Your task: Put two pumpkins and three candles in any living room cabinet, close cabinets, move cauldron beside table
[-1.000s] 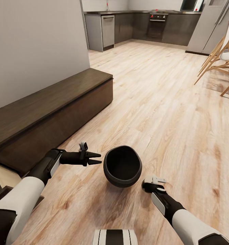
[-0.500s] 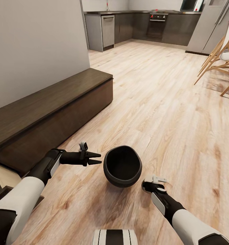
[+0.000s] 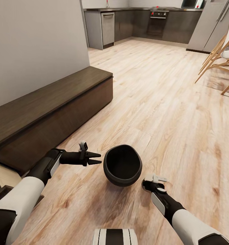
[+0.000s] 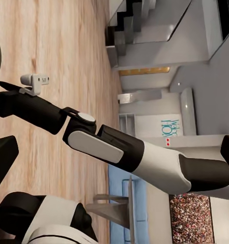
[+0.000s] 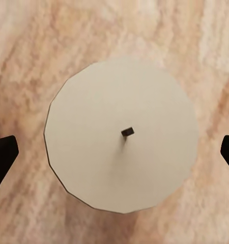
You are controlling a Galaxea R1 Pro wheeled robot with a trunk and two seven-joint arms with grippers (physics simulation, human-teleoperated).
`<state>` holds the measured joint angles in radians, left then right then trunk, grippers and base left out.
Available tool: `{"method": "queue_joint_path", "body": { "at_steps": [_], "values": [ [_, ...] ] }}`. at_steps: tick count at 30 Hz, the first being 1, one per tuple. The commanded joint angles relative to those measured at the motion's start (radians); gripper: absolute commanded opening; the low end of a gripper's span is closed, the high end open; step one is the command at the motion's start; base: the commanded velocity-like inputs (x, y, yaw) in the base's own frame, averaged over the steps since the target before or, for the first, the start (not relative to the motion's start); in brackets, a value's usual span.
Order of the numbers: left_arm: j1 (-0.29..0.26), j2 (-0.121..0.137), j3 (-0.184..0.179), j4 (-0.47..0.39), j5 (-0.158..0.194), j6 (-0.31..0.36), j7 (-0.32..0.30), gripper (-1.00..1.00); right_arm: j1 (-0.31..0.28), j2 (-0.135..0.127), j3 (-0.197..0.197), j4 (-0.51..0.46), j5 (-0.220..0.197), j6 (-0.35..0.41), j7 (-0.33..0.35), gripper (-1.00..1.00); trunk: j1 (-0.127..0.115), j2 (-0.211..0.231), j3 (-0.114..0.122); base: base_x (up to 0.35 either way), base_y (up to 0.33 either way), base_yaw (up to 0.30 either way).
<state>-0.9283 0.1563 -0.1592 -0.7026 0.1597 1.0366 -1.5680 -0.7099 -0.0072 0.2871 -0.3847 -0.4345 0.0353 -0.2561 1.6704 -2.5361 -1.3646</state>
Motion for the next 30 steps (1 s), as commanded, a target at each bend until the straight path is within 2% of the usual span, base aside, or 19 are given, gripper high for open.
{"method": "queue_joint_path", "body": {
  "at_steps": [1,3,10,13,20,26,30],
  "values": [
    [0.000,0.001,-0.005,0.000,0.004,0.011,-0.003,1.00,0.000,-0.001,0.007,-0.002,-0.006,0.002,-0.008,1.00,0.000,0.000,-0.001,0.000,0.000,0.000],
    [0.000,0.001,-0.005,0.000,0.004,0.011,-0.003,1.00,0.000,-0.001,0.007,-0.001,-0.006,0.001,-0.008,1.00,0.000,0.000,-0.001,0.000,0.000,0.000],
    [0.000,0.006,-0.005,0.000,0.004,0.011,-0.003,1.00,0.000,0.001,0.007,-0.002,-0.006,-0.002,-0.008,1.00,0.003,-0.002,-0.028,0.000,0.000,0.000],
    [0.000,0.008,-0.005,0.000,0.004,0.011,-0.003,1.00,0.000,0.001,0.007,-0.002,-0.007,-0.003,-0.008,1.00,0.003,-0.002,-0.028,0.000,0.000,0.000],
    [0.000,0.009,-0.005,0.000,0.006,0.011,-0.003,1.00,0.000,0.001,-0.024,-0.002,-0.007,-0.004,-0.008,1.00,0.003,-0.002,-0.028,0.000,0.000,0.000],
    [0.000,0.014,-0.005,-0.001,0.025,0.011,-0.003,1.00,0.000,0.002,-0.031,-0.002,-0.006,-0.007,-0.008,1.00,0.003,-0.002,-0.028,0.000,0.000,0.000],
    [0.000,0.016,-0.005,-0.001,0.030,0.011,-0.003,1.00,0.000,0.002,-0.032,-0.001,-0.006,-0.046,-0.008,1.00,0.003,-0.002,-0.028,0.000,0.000,0.000]
  ]
}}
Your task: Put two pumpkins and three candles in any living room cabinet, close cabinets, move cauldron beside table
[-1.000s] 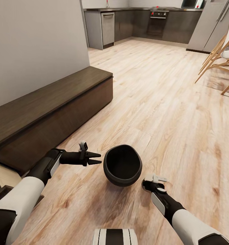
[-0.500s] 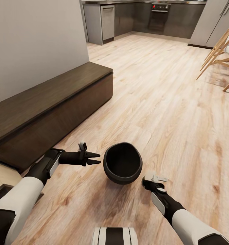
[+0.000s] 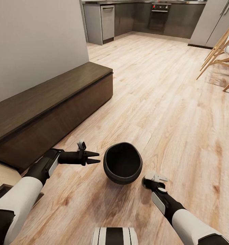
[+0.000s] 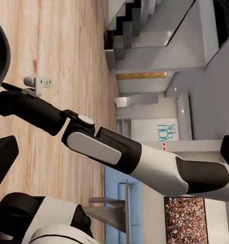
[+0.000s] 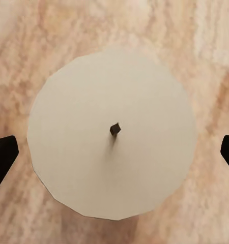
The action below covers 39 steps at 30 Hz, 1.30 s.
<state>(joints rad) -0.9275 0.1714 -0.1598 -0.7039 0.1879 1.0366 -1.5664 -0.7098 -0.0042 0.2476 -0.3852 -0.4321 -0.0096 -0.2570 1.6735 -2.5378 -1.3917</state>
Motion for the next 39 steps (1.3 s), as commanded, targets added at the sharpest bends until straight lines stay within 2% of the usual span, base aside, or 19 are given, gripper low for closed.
{"method": "queue_joint_path", "body": {
  "at_steps": [1,10,18,39],
  "values": [
    [-0.001,0.001,-0.004,0.000,0.003,0.011,-0.004,1.00,0.000,0.000,0.008,0.000,-0.008,-0.009,-0.007,1.00,0.000,0.000,-0.001,0.000,0.000,0.000],
    [-0.001,0.002,-0.004,0.000,0.004,0.011,-0.004,1.00,0.000,0.001,0.007,0.000,-0.008,-0.023,-0.007,1.00,0.000,0.000,-0.001,0.000,0.000,0.000],
    [-0.001,0.002,-0.004,0.000,0.004,0.011,-0.004,1.00,0.000,0.001,0.007,0.000,-0.008,-0.024,-0.007,1.00,0.003,-0.002,-0.032,0.000,0.000,0.000],
    [-0.001,0.005,-0.004,0.000,0.004,0.011,-0.004,1.00,0.000,0.002,0.006,0.000,-0.011,-0.024,-0.007,1.00,0.003,-0.002,-0.032,0.000,0.000,0.000]
  ]
}}
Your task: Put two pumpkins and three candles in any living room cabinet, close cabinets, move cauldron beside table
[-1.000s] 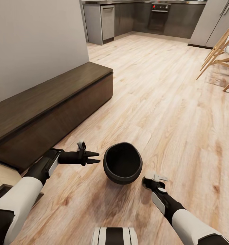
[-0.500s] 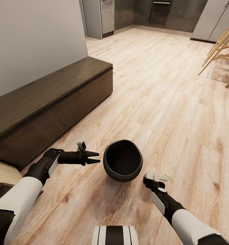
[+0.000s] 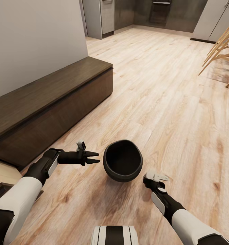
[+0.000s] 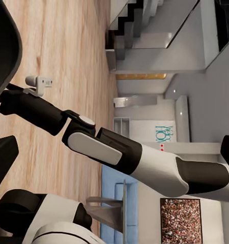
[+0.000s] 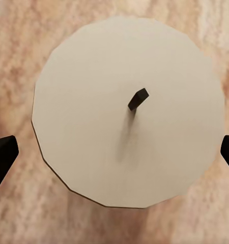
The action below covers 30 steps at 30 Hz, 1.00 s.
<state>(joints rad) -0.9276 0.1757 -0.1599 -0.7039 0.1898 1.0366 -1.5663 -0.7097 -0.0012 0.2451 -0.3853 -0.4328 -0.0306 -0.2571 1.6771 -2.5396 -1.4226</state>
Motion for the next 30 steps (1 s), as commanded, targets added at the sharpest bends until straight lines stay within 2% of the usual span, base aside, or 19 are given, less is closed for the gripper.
{"method": "queue_joint_path", "body": {
  "at_steps": [1,12,16,30],
  "values": [
    [-0.001,0.001,-0.004,0.000,0.002,0.011,-0.005,1.00,-0.001,-0.001,0.008,0.000,-0.010,-0.003,-0.007,1.00,0.000,0.000,-0.001,0.000,0.000,0.000],
    [0.000,0.001,-0.004,0.000,0.002,0.011,-0.005,1.00,-0.001,-0.002,0.007,0.000,-0.012,-0.003,-0.012,1.00,0.000,0.000,-0.001,0.000,0.000,0.000],
    [0.000,0.001,-0.004,0.000,0.002,0.011,-0.005,1.00,-0.001,-0.002,0.007,0.000,-0.012,-0.003,-0.013,1.00,0.002,-0.001,-0.016,0.000,0.000,0.000],
    [0.000,0.001,-0.004,0.000,0.002,0.011,-0.005,1.00,-0.001,-0.002,0.005,0.000,-0.012,-0.004,-0.013,1.00,0.002,-0.001,-0.016,0.000,0.000,0.000]
  ]
}}
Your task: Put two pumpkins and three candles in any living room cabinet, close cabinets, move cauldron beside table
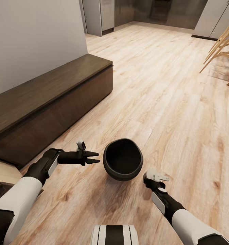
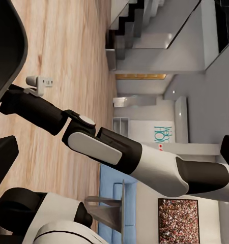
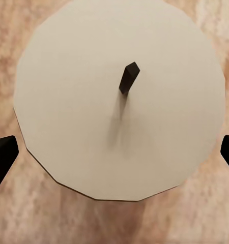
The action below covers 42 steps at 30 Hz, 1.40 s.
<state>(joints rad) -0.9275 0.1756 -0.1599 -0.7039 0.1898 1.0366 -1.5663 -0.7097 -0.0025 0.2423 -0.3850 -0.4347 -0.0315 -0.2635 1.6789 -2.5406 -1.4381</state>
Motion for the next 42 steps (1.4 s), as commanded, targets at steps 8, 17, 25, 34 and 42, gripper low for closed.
{"method": "queue_joint_path", "body": {
  "at_steps": [8,17,25,34,42],
  "values": [
    [-0.001,0.002,-0.004,0.000,0.002,0.011,-0.005,1.00,-0.001,-0.001,0.008,0.000,-0.010,-0.005,-0.006,1.00,0.000,0.000,-0.001,0.000,0.000,0.000],
    [-0.001,0.002,-0.004,0.000,0.002,0.011,-0.005,1.00,-0.001,-0.001,-0.031,0.000,-0.009,-0.005,-0.006,1.00,0.000,0.000,-0.001,0.000,0.000,0.000],
    [-0.001,0.002,-0.004,0.001,0.002,0.011,-0.005,1.00,-0.001,0.000,-0.040,-0.001,-0.009,-0.005,-0.006,1.00,0.000,0.000,-0.001,0.000,0.000,0.000],
    [-0.001,0.002,-0.004,0.001,0.002,0.011,-0.005,1.00,-0.001,0.001,-0.038,-0.003,-0.009,-0.006,-0.005,1.00,0.000,0.000,-0.001,0.000,0.000,0.000],
    [-0.001,0.002,-0.004,0.001,0.002,0.011,-0.005,1.00,-0.005,0.001,-0.038,-0.005,-0.008,-0.006,-0.005,1.00,0.000,0.000,-0.001,0.000,0.000,0.000]
  ]
}}
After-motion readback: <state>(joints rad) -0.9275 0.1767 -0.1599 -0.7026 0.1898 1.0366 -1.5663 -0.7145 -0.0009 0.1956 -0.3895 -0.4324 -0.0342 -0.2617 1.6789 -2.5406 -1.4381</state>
